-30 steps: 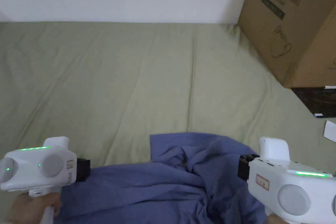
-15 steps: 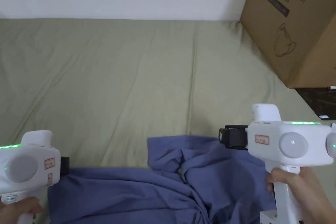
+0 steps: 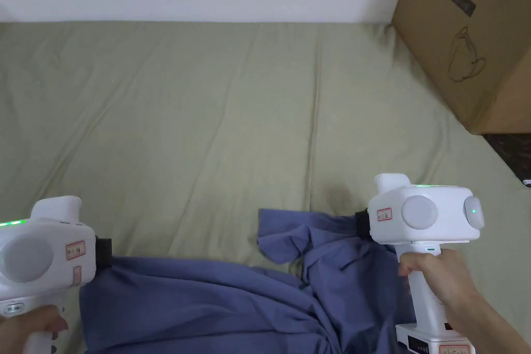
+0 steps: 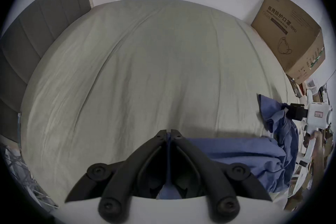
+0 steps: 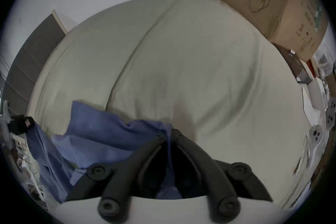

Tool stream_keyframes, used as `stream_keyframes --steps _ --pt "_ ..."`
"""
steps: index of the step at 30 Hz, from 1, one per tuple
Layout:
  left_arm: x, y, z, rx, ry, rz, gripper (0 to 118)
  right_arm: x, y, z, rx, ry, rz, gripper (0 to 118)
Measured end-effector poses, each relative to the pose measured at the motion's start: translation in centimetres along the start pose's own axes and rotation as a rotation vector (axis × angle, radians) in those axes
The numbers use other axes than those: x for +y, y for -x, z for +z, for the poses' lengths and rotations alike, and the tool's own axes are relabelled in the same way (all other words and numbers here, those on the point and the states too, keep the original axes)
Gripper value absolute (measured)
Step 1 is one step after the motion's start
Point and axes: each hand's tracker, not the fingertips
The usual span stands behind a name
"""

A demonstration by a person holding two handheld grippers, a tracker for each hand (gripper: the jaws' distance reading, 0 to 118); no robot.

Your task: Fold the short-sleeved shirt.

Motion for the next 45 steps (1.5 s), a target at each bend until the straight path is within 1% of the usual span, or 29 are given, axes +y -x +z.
stream_keyframes --steps 1,2,3,4,6,8,10,14,17,20,24,27,29,31,32,35,36,38,40,42,43,45 --pt "0.0 -0.1 0.5 0.003 -0.003 -0.005 2 0.1 -0.2 0.7 0.001 -0.016 -0.015 2" --pt "0.0 -0.1 1.1 0.004 -0.007 -0.014 2 0.1 -0.4 2.1 0.002 -0.066 -0.04 2" --pt "0.0 0.0 1.8 0.001 -0.018 -0.024 2 0.1 -0.5 3.1 0.008 -0.088 -0.039 2" --pt "0.1 0.0 2.6 -0.001 -0.038 -0.028 2 0.3 -0.6 4.3 0.001 -0.117 -0.024 2" --pt "0.6 0.0 4.1 0.002 -0.065 -0.026 2 0.7 -0.8 7.2 -0.05 -0.174 0.011 2" --pt "1.3 -0.1 6.0 0.015 -0.113 -0.031 2 1.3 -1.5 10.2 -0.042 -0.214 0.011 2" --pt "1.9 -0.2 8.2 0.026 -0.166 -0.057 2 2.0 -2.3 13.8 -0.037 -0.28 -0.019 2" --pt "3.0 0.1 13.2 0.063 -0.259 -0.116 2 2.5 -4.1 21.3 -0.061 -0.39 -0.052 2" --pt "3.8 0.7 16.9 0.078 -0.332 -0.112 2 2.2 -5.4 26.1 -0.06 -0.463 -0.086 2" --pt "5.0 1.1 20.3 0.071 -0.394 -0.102 2 1.5 -5.9 30.7 -0.075 -0.512 -0.097 2" --pt "6.3 0.9 24.0 0.039 -0.48 -0.104 2 1.7 -5.7 34.7 -0.049 -0.584 -0.119 2" --pt "7.5 0.5 26.1 0.035 -0.52 -0.092 2 3.0 -4.9 36.6 -0.059 -0.623 -0.108 2" --pt "8.7 0.2 27.3 0.054 -0.549 -0.102 2 4.4 -4.4 37.8 -0.064 -0.643 -0.102 2" --pt "10.8 0.2 28.3 0.057 -0.564 -0.109 2 6.5 -4.0 38.5 -0.055 -0.654 -0.121 2" --pt "12.2 0.0 28.7 0.061 -0.578 -0.109 2 7.6 -3.7 39.1 -0.049 -0.671 -0.132 2" --pt "16.8 -0.3 30.2 0.083 -0.607 -0.094 2 11.3 -2.4 40.3 -0.068 -0.708 -0.138 2" --pt "18.3 -0.5 30.7 0.098 -0.63 -0.099 2 12.8 -2.0 40.6 -0.069 -0.718 -0.131 2" --pt "21.3 -0.7 31.5 0.117 -0.666 -0.097 2 15.8 -1.3 41.3 -0.064 -0.744 -0.143 2" --pt "24.1 -0.9 32.0 0.126 -0.699 -0.082 2 19.3 -0.4 41.9 -0.078 -0.767 -0.13 2" --pt "26.9 -1.0 32.1 0.131 -0.725 -0.078 2 22.9 0.4 42.3 -0.115 -0.799 -0.101 2" --pt "28.6 -1.2 32.1 0.152 -0.74 -0.073 2 24.6 0.8 42.6 -0.123 -0.807 -0.104 2" --pt "31.7 -1.8 32.0 0.226 -0.758 -0.123 2 27.6 1.5 43.4 -0.107 -0.829 -0.121 2"
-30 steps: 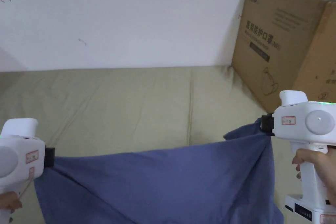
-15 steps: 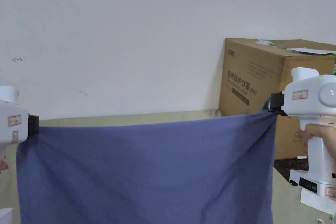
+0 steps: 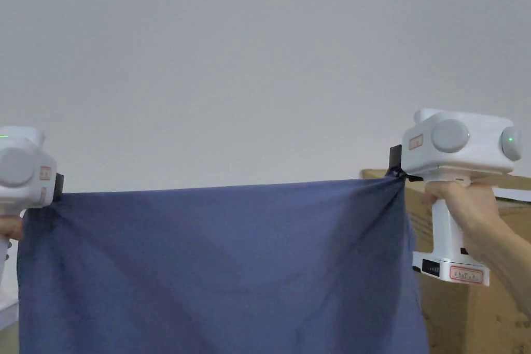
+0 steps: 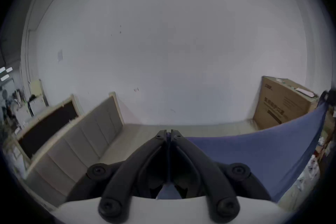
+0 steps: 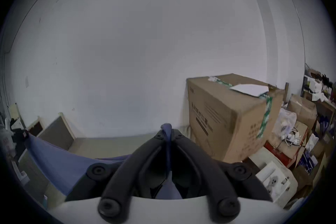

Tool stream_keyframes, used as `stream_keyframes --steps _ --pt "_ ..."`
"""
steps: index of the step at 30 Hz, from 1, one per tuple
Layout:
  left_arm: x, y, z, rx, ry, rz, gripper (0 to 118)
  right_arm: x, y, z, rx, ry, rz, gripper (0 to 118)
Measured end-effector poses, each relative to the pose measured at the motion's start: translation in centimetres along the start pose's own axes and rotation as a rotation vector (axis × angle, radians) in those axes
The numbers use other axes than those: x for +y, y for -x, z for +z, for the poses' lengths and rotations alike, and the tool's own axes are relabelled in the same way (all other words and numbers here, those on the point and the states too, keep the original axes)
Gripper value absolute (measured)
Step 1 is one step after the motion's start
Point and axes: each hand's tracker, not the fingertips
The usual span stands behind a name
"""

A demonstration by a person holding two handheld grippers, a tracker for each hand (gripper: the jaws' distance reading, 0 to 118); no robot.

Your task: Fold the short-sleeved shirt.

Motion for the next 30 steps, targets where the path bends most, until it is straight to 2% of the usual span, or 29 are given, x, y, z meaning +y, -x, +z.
stream_keyframes --steps 2,4,6,7,8,10,12,14,18,24,28,30 --pt "2.6 -0.5 -1.8 0.015 -0.018 -0.013 2 2.3 1.1 -1.3 0.026 -0.042 -0.011 2" --pt "4.9 -0.5 -3.4 -0.002 -0.052 0.01 2 4.7 2.1 -2.9 -0.031 -0.08 0.059 2" --pt "7.0 -0.7 -4.6 0.005 -0.122 0.05 2 6.4 2.4 -4.1 -0.058 -0.093 0.011 2" --pt "7.8 -0.7 -5.2 0.015 -0.147 0.058 2 7.3 2.3 -4.7 -0.019 -0.109 -0.043 2" --pt "8.4 -1.0 -5.6 0.033 -0.194 0.079 2 7.8 2.2 -5.2 0.006 -0.122 -0.059 2" --pt "8.6 -1.5 -6.5 0.051 -0.265 0.068 2 8.2 2.4 -6.2 -0.012 -0.138 -0.026 2" --pt "8.1 -2.0 -7.9 0.062 -0.261 0.044 2 7.6 2.7 -7.3 -0.022 -0.158 0.038 2" --pt "6.7 -2.4 -9.8 0.052 -0.241 0.032 2 5.9 2.8 -8.9 -0.033 -0.137 0.059 2" --pt "0.6 -3.2 -14.3 0.042 -0.143 0.081 2 0.3 2.0 -13.3 -0.001 -0.028 0.033 2" --pt "-13.2 -6.5 -21.8 0.054 0.126 -0.018 2 -12.2 0.7 -21.0 -0.028 0.224 0.058 2" --pt "-23.6 -8.7 -25.6 0.012 0.35 0.047 2 -21.9 -1.0 -25.5 -0.071 0.415 0.063 2" --pt "-28.2 -9.7 -26.7 0.01 0.442 0.01 2 -26.3 -2.2 -27.1 -0.088 0.496 0.054 2"
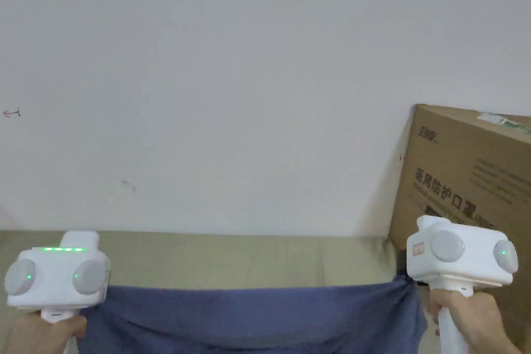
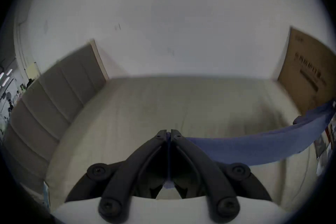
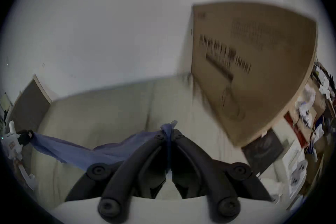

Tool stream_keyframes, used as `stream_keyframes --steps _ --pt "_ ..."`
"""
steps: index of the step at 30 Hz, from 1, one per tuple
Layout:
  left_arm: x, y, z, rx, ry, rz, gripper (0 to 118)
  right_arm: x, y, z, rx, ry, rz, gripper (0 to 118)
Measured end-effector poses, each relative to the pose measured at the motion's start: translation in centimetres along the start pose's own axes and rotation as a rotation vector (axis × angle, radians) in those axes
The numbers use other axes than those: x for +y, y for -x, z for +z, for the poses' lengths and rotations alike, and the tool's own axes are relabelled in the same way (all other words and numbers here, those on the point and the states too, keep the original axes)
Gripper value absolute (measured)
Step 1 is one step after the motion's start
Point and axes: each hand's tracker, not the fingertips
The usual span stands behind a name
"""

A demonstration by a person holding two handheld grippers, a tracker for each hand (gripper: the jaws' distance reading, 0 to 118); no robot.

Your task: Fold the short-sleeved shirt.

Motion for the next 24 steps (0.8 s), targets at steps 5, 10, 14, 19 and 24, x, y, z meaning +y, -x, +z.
stream_keyframes --steps 5,10,14,19,24 --pt "-7.2 -0.9 -3.3 -0.018 0.145 -0.03 2 -7.8 -1.1 -5.7 -0.027 0.182 0.035 2" --pt "-10.7 0.4 -2.2 -0.019 0.187 -0.033 2 -12.8 -2.8 -6.2 -0.038 0.255 0.018 2" --pt "-13.5 2.1 2.0 -0.064 0.159 -0.012 2 -15.9 -4.2 -2.7 -0.011 0.258 -0.035 2" --pt "-18.6 4.0 9.5 -0.053 0.139 -0.027 2 -22.1 -6.0 5.0 0.007 0.202 -0.066 2" --pt "-25.5 6.5 17.2 -0.06 0.138 -0.11 2 -29.8 -9.1 12.7 0.053 0.238 -0.151 2"
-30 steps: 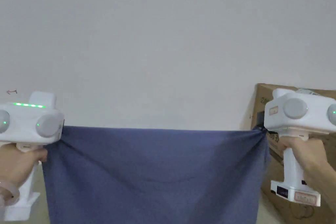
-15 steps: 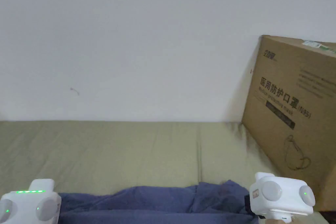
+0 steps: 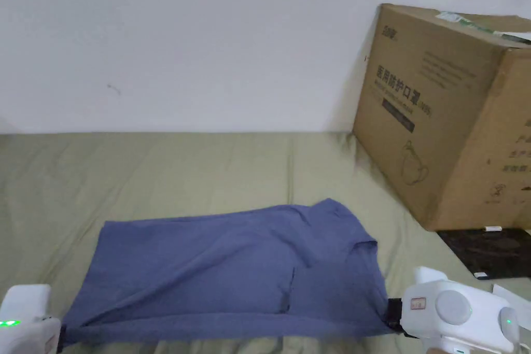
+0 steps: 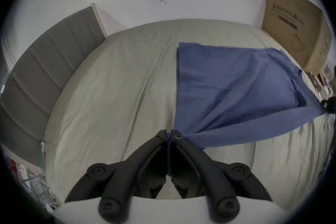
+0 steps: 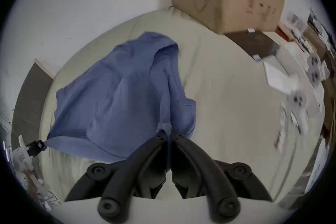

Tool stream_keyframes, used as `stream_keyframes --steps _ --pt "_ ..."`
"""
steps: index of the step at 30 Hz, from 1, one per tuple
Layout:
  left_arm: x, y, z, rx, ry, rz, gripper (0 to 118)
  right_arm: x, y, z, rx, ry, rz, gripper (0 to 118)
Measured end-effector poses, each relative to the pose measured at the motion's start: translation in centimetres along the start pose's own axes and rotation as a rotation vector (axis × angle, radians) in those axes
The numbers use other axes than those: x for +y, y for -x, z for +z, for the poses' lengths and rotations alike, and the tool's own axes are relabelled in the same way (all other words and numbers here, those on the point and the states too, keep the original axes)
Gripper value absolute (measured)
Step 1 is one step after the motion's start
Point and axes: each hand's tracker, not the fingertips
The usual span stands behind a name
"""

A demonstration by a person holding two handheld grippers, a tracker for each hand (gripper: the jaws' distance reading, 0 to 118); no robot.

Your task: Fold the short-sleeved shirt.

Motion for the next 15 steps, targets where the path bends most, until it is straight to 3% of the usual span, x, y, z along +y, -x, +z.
stream_keyframes --steps 4,9,15 --pt "-6.3 0.7 5.8 -0.001 -0.02 0.041 2 -7.2 -2.5 4.8 0.008 0.005 -0.016 2" --pt "-13.0 0.7 10.2 0.01 -0.01 0.011 2 -14.8 -4.7 9.0 -0.005 0.014 0.042 2" --pt "-18.1 1.0 13.3 -0.001 0.002 0.022 2 -19.5 -7.1 11.1 -0.013 0.036 0.044 2"
